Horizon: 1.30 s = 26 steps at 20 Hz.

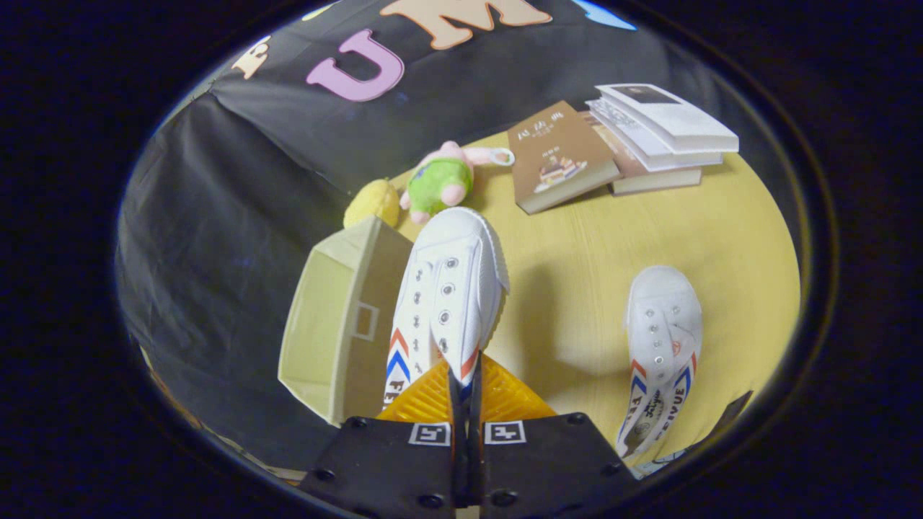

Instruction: Open the storage box then place both shoes into the box .Put the left shoe in first, then the right shoe, with the right side of both shoes facing outward in a uniform manner.

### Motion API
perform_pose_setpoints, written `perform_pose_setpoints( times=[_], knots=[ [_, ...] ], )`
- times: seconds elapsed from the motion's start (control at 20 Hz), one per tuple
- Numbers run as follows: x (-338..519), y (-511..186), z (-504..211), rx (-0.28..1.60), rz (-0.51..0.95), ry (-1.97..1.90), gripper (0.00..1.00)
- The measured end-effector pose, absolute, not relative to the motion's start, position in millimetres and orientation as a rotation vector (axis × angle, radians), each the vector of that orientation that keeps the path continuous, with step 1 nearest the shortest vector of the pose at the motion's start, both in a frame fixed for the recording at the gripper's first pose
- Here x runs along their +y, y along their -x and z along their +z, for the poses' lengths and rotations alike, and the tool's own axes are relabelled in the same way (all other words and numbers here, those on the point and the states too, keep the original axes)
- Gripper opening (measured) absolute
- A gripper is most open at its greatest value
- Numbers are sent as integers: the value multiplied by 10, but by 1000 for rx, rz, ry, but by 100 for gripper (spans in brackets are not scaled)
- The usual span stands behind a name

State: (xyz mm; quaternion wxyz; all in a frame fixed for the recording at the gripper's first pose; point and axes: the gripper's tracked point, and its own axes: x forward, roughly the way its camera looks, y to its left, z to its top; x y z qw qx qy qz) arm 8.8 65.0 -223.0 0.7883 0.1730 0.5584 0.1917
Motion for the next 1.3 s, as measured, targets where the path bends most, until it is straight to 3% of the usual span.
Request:
perform_pose_setpoints(
  times=[0.4, 0.7, 1.3],
  knots=[
    [1525, -168, -1670, 1164, 512, -422, 3],
    [2204, -5, -1975, 1223, 550, -357, 3],
    [2853, 248, -2736, 1333, 467, -167, 4]
  ],
)
